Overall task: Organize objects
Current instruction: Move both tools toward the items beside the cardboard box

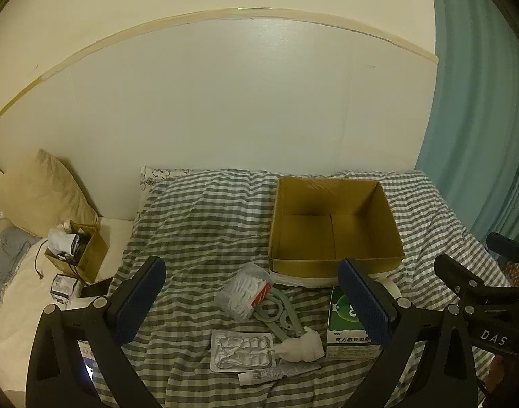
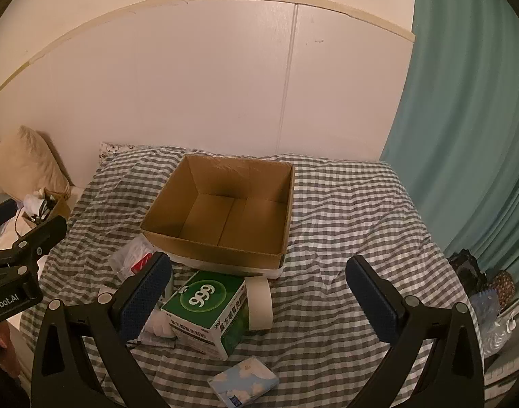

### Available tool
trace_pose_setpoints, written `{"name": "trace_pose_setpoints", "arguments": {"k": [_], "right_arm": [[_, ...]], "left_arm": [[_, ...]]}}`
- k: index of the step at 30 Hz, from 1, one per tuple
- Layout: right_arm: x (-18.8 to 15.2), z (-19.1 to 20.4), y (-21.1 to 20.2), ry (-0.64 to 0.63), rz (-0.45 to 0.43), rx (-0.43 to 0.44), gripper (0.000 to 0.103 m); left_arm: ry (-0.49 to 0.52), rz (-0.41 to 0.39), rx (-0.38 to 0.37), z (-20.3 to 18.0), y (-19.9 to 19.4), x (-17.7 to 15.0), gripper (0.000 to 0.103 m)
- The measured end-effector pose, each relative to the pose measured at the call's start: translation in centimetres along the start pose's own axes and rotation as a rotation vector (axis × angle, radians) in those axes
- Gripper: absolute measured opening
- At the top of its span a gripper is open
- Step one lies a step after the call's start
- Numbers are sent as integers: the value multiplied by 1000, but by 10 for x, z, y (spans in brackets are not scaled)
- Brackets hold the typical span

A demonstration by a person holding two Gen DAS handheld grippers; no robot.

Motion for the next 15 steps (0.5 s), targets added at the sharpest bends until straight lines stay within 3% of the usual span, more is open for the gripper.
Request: {"name": "trace_pose_setpoints", "arguments": {"k": [15], "right_arm": [[-3, 3, -8, -30, -1, 59, 103]], "left_arm": [[12, 9, 7, 0, 7, -4, 103]]}}
Point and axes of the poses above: each gripper's, at about its wrist camera, not at the fingertips, and y roughly the way its jaws point, z to its left, x to its top, the point moved 4 cm from there along y, roughly the way its jaws point, and after that the axes turned 9 degrees about z, right-handed, at the moved point
